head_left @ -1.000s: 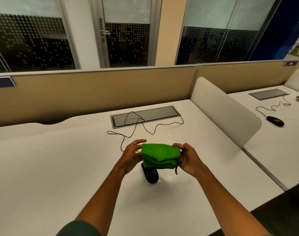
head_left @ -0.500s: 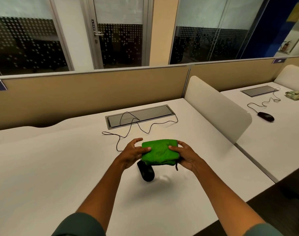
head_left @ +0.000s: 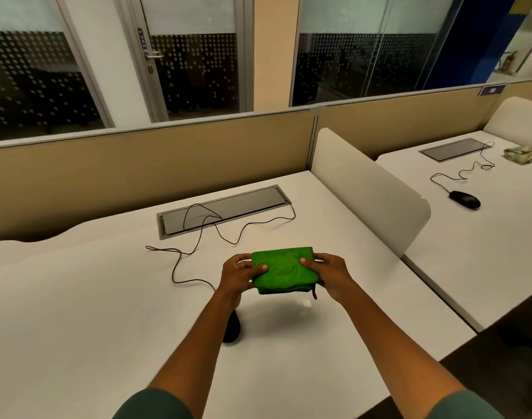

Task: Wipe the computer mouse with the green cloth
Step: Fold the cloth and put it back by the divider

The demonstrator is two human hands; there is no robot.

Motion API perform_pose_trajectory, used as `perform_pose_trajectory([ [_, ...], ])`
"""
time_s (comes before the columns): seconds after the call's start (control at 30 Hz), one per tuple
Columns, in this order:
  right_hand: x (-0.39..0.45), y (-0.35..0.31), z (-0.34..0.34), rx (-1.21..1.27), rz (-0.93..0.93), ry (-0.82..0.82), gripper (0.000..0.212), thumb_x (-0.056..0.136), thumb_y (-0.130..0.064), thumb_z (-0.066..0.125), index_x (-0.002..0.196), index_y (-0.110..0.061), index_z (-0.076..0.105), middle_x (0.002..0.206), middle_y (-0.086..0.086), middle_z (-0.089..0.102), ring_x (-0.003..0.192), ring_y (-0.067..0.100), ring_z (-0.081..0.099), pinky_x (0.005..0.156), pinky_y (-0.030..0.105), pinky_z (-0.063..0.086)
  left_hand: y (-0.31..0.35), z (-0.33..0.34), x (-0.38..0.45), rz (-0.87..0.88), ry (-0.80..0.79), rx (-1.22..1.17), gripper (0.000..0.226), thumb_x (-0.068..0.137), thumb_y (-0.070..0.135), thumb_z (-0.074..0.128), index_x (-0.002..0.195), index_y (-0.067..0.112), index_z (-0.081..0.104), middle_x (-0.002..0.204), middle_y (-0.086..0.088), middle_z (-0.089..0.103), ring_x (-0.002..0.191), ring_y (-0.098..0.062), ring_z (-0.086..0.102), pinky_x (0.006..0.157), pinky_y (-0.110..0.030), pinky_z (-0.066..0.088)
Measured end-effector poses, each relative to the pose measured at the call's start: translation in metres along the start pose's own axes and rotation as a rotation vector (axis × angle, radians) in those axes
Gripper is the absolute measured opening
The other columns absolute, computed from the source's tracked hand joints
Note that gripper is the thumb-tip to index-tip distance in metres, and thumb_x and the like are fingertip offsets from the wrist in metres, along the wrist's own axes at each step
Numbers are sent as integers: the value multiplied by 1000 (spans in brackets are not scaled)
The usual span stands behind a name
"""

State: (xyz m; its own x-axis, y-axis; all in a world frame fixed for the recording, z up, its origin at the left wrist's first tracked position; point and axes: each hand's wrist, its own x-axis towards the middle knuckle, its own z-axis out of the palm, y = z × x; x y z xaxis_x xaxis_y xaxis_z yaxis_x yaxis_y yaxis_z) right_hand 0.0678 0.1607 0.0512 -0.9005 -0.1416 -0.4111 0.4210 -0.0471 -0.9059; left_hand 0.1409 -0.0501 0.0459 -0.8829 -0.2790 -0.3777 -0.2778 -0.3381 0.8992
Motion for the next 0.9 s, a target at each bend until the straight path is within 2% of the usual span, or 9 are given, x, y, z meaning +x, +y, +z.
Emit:
perform_pose_trajectory([
  [0.13, 36, -9, -37, -108, -26, 60, 49, 72, -13, 83, 117, -3, 65, 107, 21, 70, 97, 35, 69, 86, 45, 58, -13, 47, 25, 1, 54, -7, 53, 69, -2, 82, 115, -5, 56, 107, -23, 68, 90, -31, 68, 68, -38, 59],
  [0.2, 55, -19, -57, -191, -44, 116, 48, 69, -17, 85, 112, -8, 68, 102, 17, 72, 92, 31, 70, 83, 44, 59, -18, 72, 40, 0, 69, -20, 48, 70, -4, 81, 113, -4, 58, 106, -23, 68, 87, -30, 69, 66, -37, 60],
  [0.33, 89, -40, -93, -298, -83, 219, 44, 65, -22, 88, 100, -10, 65, 90, 10, 71, 83, 25, 68, 68, 31, 55, -23, 119, 68, -13, 82, -8, 48, 73, -6, 77, 117, -5, 57, 102, -22, 68, 85, -30, 68, 68, -37, 59],
  [0.47, 122, -54, -129, -426, -148, 277, 30, 69, -19, 85, 87, -7, 64, 84, 7, 68, 80, 23, 64, 72, 32, 54, -30, 164, 96, -30, 121, 33, 48, 75, -6, 76, 119, -6, 57, 109, -29, 67, 95, -38, 67, 82, -46, 57],
  [0.57, 147, -61, -150, -527, -177, 284, 14, 74, -14, 81, 75, -7, 68, 80, 8, 69, 78, 24, 64, 74, 33, 53, -39, 196, 117, -37, 173, 71, 49, 74, -3, 78, 119, -5, 59, 108, -30, 67, 98, -40, 67, 86, -47, 57],
  [0.67, 170, -65, -169, -579, -188, 291, 3, 80, -9, 74, 80, -7, 72, 88, 13, 73, 84, 27, 67, 76, 30, 52, -51, 224, 135, -48, 225, 114, 50, 73, 1, 80, 119, -3, 62, 106, -27, 69, 98, -37, 69, 86, -45, 58],
  [0.9, 211, -62, -191, -737, -231, 284, 19, 88, 1, 60, 103, -1, 72, 107, 17, 72, 99, 30, 67, 80, 22, 45, -70, 262, 173, -87, 282, 192, 49, 71, 6, 82, 117, -1, 65, 101, -21, 72, 94, -33, 70, 89, -46, 57],
])
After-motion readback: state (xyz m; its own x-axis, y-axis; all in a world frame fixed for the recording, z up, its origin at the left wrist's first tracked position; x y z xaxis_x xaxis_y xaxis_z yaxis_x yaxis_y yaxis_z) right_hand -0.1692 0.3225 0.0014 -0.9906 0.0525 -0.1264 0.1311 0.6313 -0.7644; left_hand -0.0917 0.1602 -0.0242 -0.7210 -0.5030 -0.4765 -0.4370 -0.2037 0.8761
